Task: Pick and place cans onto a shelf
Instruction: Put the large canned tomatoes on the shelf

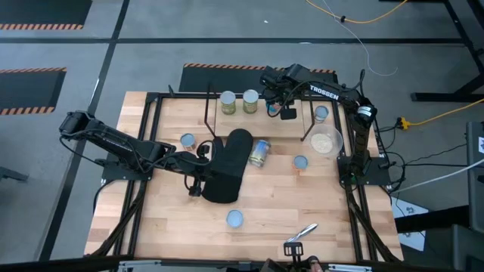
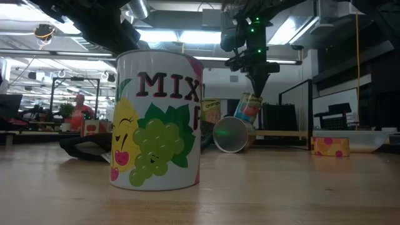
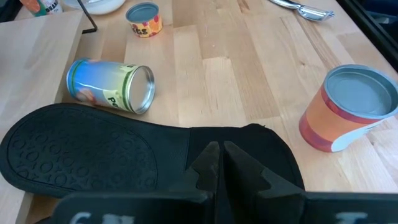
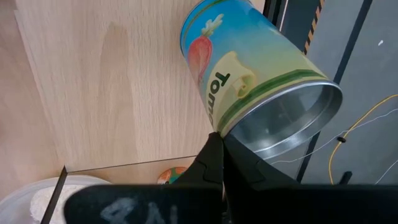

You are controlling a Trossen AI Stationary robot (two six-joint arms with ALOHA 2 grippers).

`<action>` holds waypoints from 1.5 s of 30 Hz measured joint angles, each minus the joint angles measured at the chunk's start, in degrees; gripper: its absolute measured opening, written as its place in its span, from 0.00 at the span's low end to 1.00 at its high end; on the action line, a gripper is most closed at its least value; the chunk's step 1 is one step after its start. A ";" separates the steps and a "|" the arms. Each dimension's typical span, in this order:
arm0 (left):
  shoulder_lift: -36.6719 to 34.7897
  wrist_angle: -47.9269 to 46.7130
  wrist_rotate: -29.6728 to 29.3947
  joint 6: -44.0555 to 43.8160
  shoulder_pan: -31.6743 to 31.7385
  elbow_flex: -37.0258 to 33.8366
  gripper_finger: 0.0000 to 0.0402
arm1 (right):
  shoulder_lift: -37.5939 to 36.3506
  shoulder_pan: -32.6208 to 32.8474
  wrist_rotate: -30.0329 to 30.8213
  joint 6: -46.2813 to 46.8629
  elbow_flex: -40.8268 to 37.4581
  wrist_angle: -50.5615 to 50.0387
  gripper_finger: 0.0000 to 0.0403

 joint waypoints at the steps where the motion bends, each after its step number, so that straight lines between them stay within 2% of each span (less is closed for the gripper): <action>1: 0.00 0.00 -0.01 0.00 0.00 0.00 0.03 | 0.00 0.00 0.02 0.00 0.00 0.00 0.00; 20: 0.00 0.00 0.02 0.33 0.00 0.00 0.03 | 2.19 0.00 0.26 0.04 -0.02 0.15 0.00; 28: 0.00 0.00 0.02 0.33 0.00 0.00 0.03 | 2.33 0.00 -0.04 0.17 -0.02 0.70 0.06; 45: 0.00 0.00 0.02 0.33 0.00 0.00 0.03 | 2.38 0.12 -0.02 0.17 -0.04 1.45 0.08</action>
